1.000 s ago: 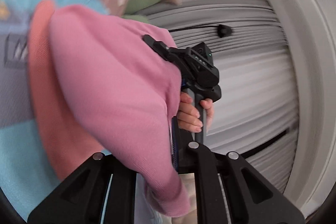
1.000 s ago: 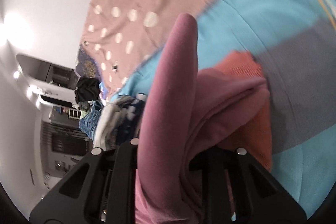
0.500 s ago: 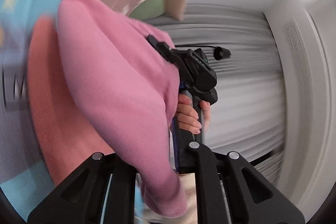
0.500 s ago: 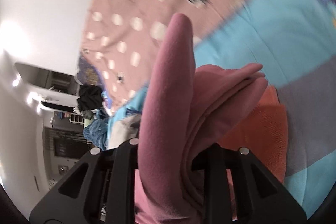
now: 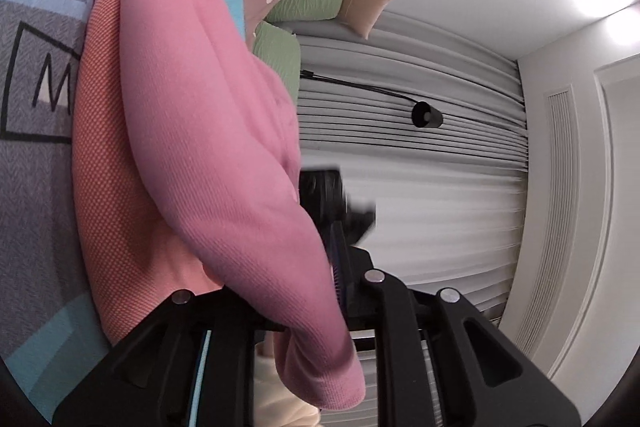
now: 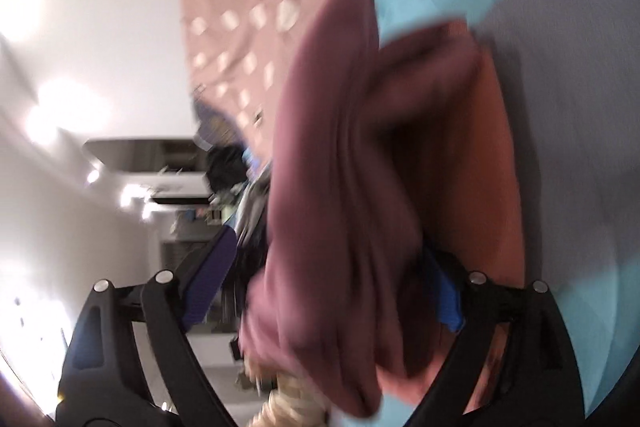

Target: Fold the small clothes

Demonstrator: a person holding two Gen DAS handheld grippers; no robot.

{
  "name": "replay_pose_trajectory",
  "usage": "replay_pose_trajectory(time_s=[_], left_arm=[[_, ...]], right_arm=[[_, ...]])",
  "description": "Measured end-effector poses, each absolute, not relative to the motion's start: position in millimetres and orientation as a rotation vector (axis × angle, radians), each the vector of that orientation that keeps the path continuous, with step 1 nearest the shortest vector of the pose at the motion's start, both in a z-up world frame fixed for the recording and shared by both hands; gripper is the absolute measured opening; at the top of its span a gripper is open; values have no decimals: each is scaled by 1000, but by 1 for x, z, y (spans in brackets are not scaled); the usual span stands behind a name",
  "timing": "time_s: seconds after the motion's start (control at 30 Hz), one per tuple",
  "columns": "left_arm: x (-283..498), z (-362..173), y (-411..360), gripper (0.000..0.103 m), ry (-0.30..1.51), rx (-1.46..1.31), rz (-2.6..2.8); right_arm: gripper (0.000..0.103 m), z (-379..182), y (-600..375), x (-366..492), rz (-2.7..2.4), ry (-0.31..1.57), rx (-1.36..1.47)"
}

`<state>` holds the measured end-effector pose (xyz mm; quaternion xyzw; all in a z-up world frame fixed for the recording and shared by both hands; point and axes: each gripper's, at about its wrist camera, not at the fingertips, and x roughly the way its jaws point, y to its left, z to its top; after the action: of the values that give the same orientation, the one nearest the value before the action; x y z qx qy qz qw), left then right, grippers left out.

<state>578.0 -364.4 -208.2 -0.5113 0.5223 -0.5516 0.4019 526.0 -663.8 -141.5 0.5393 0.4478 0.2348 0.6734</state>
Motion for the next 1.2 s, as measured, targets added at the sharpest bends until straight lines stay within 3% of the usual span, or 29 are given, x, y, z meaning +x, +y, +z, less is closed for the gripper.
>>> replay_pose_trajectory(time_s=[0.27, 0.57, 0.63, 0.67, 0.73, 0.9, 1.2], left_arm=[[578, -205, -364, 16, 1322, -1300, -1398], [576, -202, -360, 16, 1311, -1325, -1416], [576, -203, -359, 16, 1314, -1332, -1417], [576, -202, -359, 16, 1312, -1337, -1415], [577, -200, -355, 16, 1298, -1352, -1419], [575, -194, -350, 16, 1284, -1352, -1425], [553, -181, -357, 16, 1333, -1249, -1446]], right_arm=[[87, -122, -629, 488, 610, 957, 1132], [84, -138, -628, 496, 453, 1017, 1017], [76, -133, -618, 500, 519, 1012, 1050], [65, -128, -613, 501, 562, 1007, 1059], [55, -111, -605, 498, 573, 975, 986], [12, -92, -618, 484, 513, 873, 985], [7, -67, -634, 477, 484, 838, 922]])
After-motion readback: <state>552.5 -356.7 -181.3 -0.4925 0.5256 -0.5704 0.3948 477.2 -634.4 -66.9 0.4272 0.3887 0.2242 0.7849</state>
